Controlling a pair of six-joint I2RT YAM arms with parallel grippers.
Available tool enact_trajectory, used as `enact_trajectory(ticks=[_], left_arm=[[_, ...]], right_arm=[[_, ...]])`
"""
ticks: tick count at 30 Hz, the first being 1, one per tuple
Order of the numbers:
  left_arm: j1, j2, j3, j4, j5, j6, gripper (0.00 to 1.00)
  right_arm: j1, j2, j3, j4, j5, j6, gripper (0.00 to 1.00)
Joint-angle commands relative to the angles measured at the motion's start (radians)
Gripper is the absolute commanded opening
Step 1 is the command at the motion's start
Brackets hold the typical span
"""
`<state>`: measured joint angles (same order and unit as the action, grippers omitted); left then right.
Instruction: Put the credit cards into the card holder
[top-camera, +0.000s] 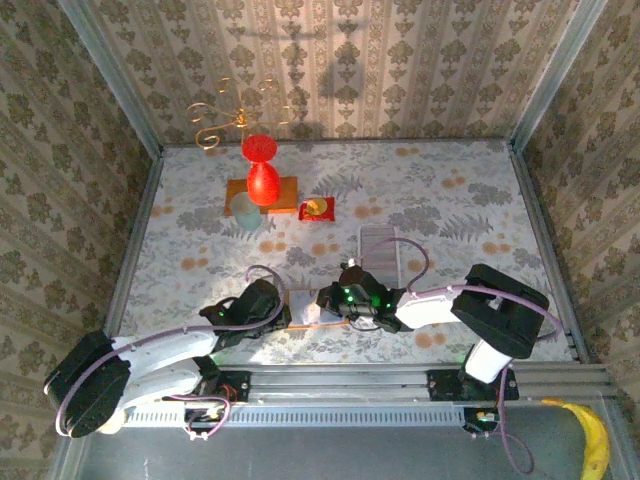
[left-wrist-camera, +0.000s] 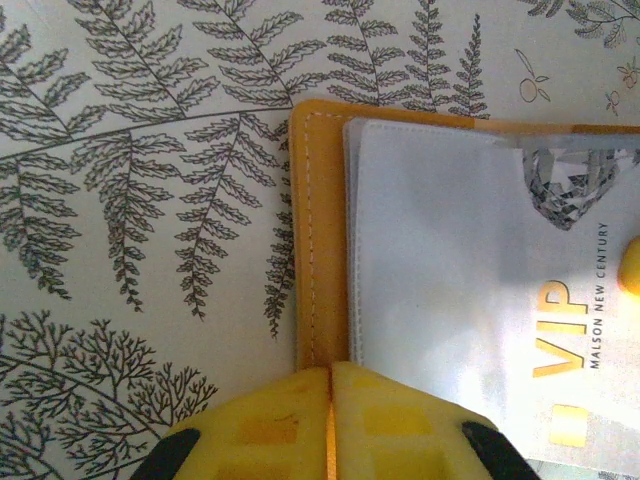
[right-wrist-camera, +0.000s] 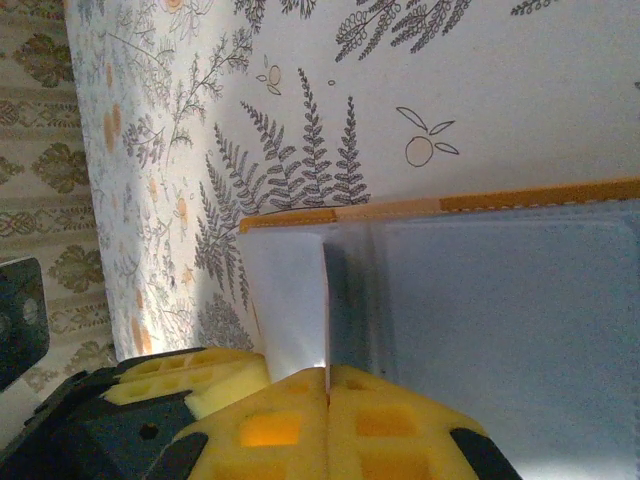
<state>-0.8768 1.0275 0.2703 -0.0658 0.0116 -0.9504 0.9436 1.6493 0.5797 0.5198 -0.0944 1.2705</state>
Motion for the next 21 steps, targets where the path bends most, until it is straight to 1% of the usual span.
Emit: enact_trajectory(ticks=[1, 3, 7, 10, 11, 13, 15, 21], left_arm=[[-0.009, 0.002, -0.011, -0.014, -0.009, -0.016, 0.10], [-0.009, 0.002, -0.008, -0.014, -0.009, -0.015, 0.10], [-0.010, 0.004, -0.008, -0.014, -0.009, -0.014, 0.09], [-0.009, 0.006, -0.011, -0.014, -0.010, -0.014, 0.09], [-0.009, 0.006, -0.011, -0.014, -0.010, -0.016, 0.09], [-0.010, 0.006, -0.014, -0.011, -0.010, -0.017, 0.09], [-0.009, 0.006, -0.017, -0.008, -0.009, -0.019, 0.08], [-0.010, 0.008, -0.019, -0.006, -0.008, -0.020, 0.08]], right_arm=[[0.008, 0.017, 0.007, -0.009, -0.013, -0.028, 0.17], [0.007, 0.001, 0.023, -0.089, 0.008, -0.055, 0.29], [0.009, -0.038, 0.070, -0.279, 0.055, -0.129, 0.43], [0.009, -0.050, 0.081, -0.341, 0.073, -0.156, 0.52], [0.009, -0.052, 0.089, -0.363, 0.076, -0.166, 0.53], [0.009, -0.049, 0.112, -0.409, 0.070, -0.190, 0.53], [0.012, -0.042, 0.129, -0.429, 0.065, -0.202, 0.49], [0.020, 0.012, 0.161, -0.386, 0.021, -0.193, 0.39]])
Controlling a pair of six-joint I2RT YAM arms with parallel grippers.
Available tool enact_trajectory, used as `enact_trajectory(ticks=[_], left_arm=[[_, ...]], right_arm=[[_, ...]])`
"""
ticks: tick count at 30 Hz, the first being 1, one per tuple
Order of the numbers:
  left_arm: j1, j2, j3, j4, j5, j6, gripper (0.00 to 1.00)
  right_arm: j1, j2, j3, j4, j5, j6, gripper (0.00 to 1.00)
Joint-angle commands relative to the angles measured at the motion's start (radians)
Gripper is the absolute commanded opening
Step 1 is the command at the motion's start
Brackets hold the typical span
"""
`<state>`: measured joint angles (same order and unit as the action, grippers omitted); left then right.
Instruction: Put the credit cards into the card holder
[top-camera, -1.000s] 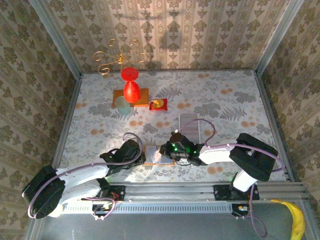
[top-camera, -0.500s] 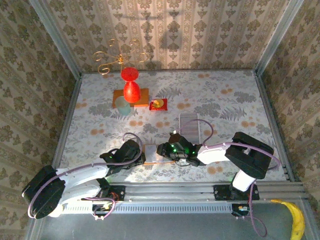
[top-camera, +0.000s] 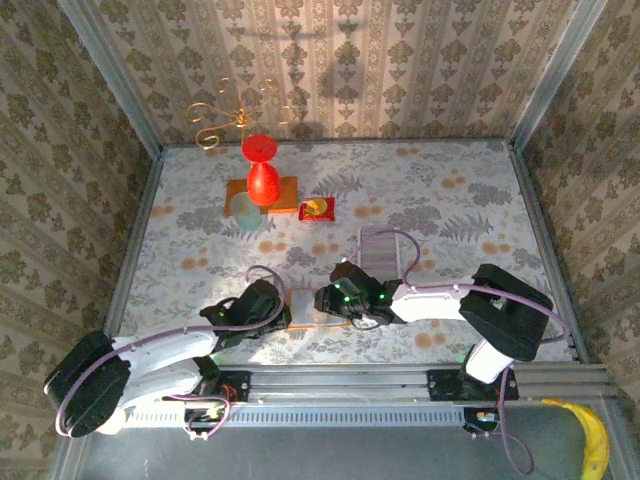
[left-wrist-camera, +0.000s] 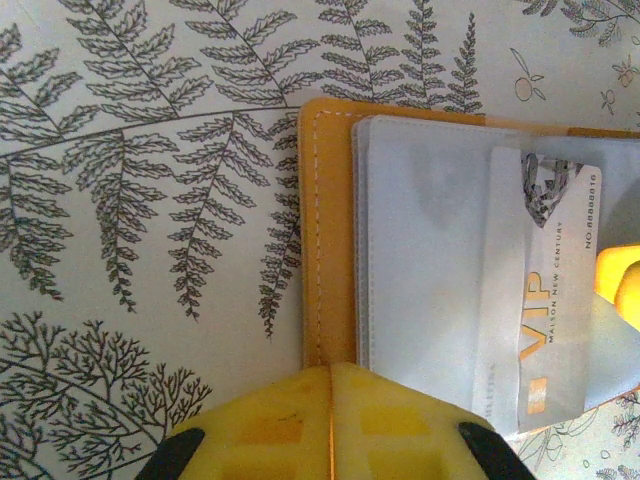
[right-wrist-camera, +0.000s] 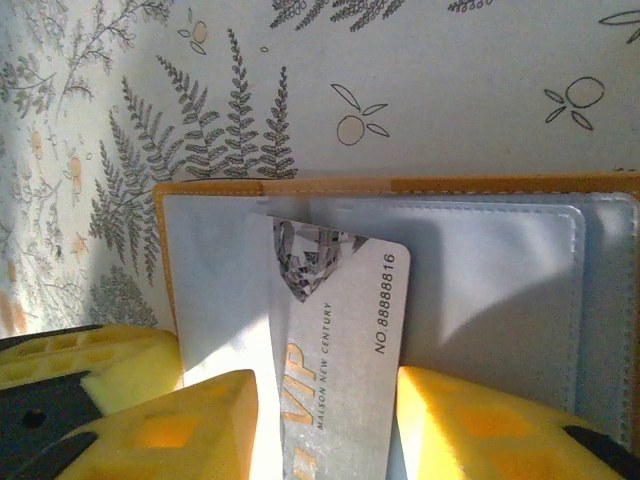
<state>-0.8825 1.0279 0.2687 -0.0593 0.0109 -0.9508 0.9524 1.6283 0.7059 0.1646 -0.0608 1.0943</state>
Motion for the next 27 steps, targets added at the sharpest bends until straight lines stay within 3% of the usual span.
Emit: enact_trajectory(ticks=[1, 12, 20, 27], left_arm=[[-0.005, 0.007, -0.018, -0.013, -0.007, -0.020, 0.08], [-0.007, -0.008, -0.032, -0.012, -0.011, -0.028, 0.07], [-0.007, -0.019, -0.034, -0.019, -0.016, -0.028, 0.08], [-0.008, -0.020, -0.031, -0.020, -0.022, -0.025, 0.08]], right_arm=[[0.013, 0.042, 0.043, -0.027, -0.018, -0.016, 0.38], [0.041, 0.092, 0.123, -0.035, -0.036, -0.026, 0.34], [0.043, 0.035, 0.144, -0.217, 0.068, -0.095, 0.45], [0.043, 0.021, 0.150, -0.317, 0.111, -0.123, 0.45]])
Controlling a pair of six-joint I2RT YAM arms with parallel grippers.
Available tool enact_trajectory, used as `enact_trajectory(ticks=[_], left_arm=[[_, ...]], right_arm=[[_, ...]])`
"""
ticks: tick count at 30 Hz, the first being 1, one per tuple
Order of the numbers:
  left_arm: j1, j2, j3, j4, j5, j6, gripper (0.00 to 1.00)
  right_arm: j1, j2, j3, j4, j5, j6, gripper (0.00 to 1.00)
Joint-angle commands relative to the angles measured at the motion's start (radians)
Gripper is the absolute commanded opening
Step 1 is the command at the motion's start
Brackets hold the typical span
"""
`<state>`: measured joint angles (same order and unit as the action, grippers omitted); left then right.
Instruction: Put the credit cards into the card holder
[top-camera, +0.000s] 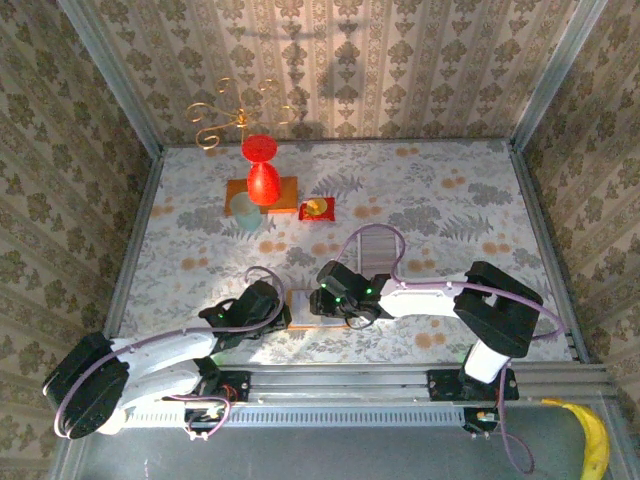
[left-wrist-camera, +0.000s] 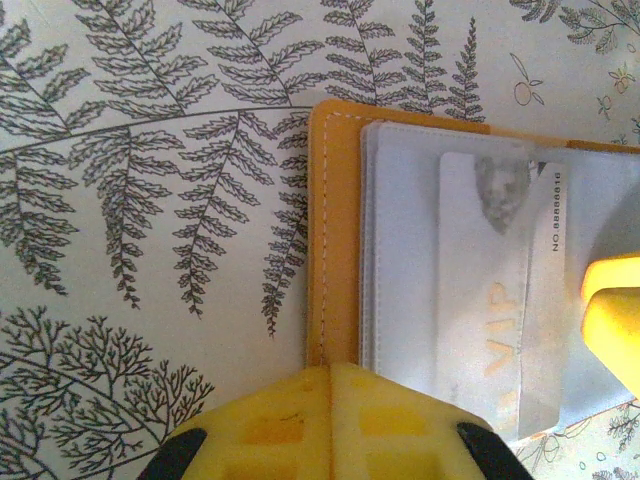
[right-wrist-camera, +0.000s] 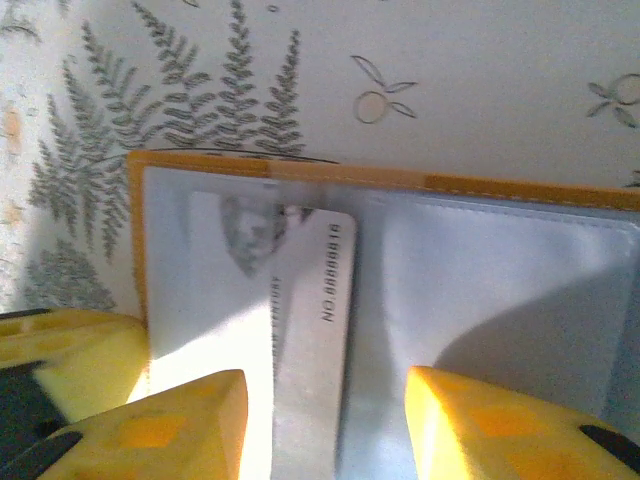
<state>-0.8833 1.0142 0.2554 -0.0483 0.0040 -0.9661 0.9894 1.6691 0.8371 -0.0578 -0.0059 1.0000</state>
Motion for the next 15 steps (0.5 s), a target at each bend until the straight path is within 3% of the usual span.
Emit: enact_trajectory(ticks=[1, 8, 12, 15], left_arm=[[-0.007, -0.006, -0.018, -0.032, -0.015, -0.011, 0.08], [-0.006, -0.006, -0.015, -0.032, -0.015, -0.010, 0.07], [-0.007, -0.006, -0.016, -0.033, -0.014, -0.011, 0.07], [-0.006, -0.006, -0.019, -0.033, -0.012, -0.013, 0.07]], right_arm=[[0.006, -0.022, 0.017, -0.097, 0.059, -0.031, 0.43], [0.013, 0.012, 0.044, -0.103, 0.059, -0.044, 0.09], [0.026, 0.042, 0.079, -0.125, 0.059, -0.060, 0.00], [0.036, 0.059, 0.097, -0.125, 0.053, -0.063, 0.00]])
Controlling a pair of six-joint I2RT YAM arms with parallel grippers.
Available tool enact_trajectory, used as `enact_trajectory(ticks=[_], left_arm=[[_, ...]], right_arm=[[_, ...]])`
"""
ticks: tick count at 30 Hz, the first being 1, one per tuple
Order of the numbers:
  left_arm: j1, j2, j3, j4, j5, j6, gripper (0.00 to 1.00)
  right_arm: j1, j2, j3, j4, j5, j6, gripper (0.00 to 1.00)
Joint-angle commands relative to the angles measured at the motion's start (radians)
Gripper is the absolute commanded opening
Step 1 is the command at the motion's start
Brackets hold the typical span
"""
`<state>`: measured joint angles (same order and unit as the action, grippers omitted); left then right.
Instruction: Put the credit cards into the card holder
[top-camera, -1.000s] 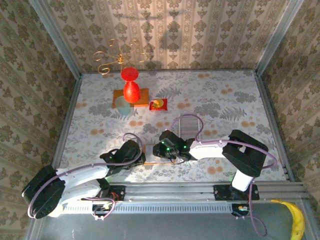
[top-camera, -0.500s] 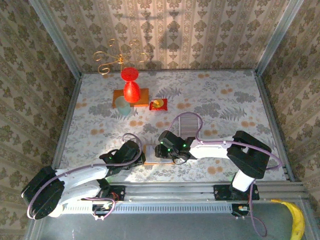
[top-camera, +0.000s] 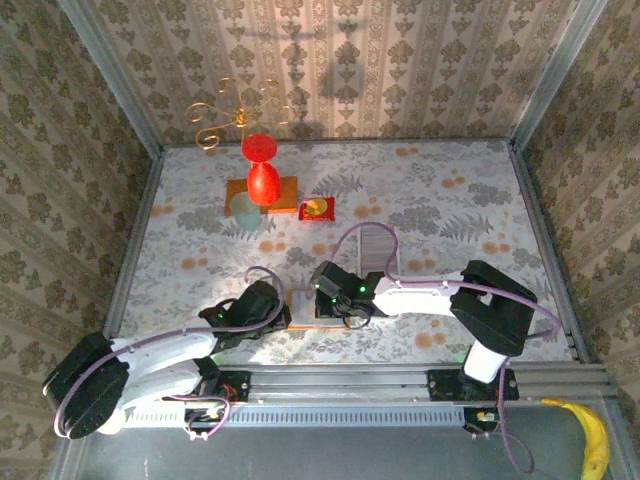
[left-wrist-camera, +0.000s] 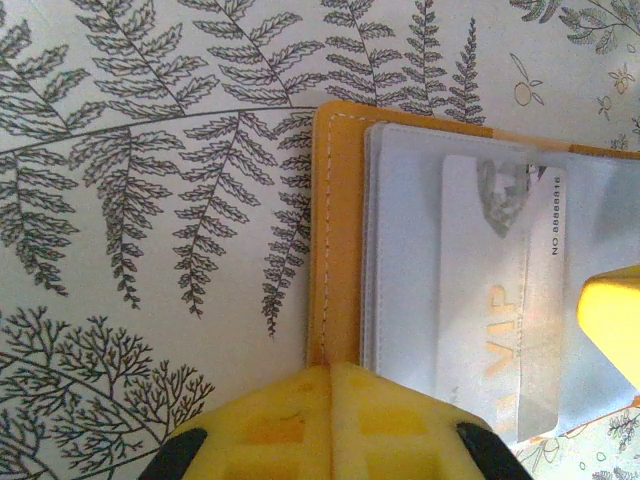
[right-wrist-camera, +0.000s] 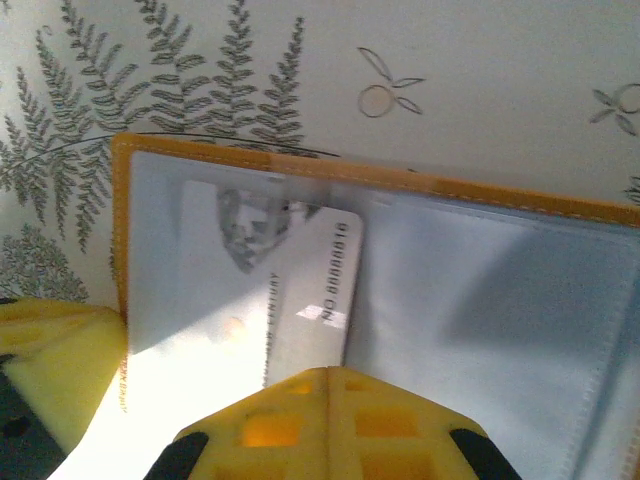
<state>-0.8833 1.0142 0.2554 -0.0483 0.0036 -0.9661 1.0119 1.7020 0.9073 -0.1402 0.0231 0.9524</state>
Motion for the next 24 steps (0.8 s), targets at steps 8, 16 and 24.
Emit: enact_trajectory(ticks=[8, 16, 24], left_arm=[[-0.007, -0.012, -0.025, -0.033, -0.010, -0.017, 0.07], [-0.008, -0.032, -0.040, -0.033, -0.017, -0.024, 0.07], [-0.008, -0.039, -0.044, -0.036, -0.022, -0.027, 0.07]], right_arm=[[0.029, 0.064, 0.068, -0.026, 0.002, -0.016, 0.00], [0.031, 0.009, 0.033, 0.004, 0.026, -0.017, 0.01], [0.028, -0.044, -0.015, -0.034, 0.117, -0.020, 0.00]])
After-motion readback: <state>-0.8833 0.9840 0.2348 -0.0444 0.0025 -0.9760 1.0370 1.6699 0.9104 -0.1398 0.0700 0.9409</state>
